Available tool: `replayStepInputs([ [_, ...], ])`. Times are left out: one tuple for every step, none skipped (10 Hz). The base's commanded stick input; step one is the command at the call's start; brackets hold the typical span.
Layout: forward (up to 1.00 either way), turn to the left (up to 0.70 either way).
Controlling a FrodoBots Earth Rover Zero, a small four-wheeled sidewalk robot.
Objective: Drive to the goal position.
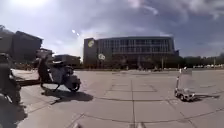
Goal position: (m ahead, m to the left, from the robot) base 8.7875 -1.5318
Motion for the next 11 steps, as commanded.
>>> replayStepInputs([
  [0.7, -0.05],
  [0.7, -0.05],
  [0.7, -0.05],
  [0.7, -0.05],
  [0.7, -0.05],
  [0.7, -0.05],
  [0.7, -0.05],
  [0.7, -0.05],
  [0.5, -0.14],
  [0.23, -0.25],
  [0.03, -0.58],
])
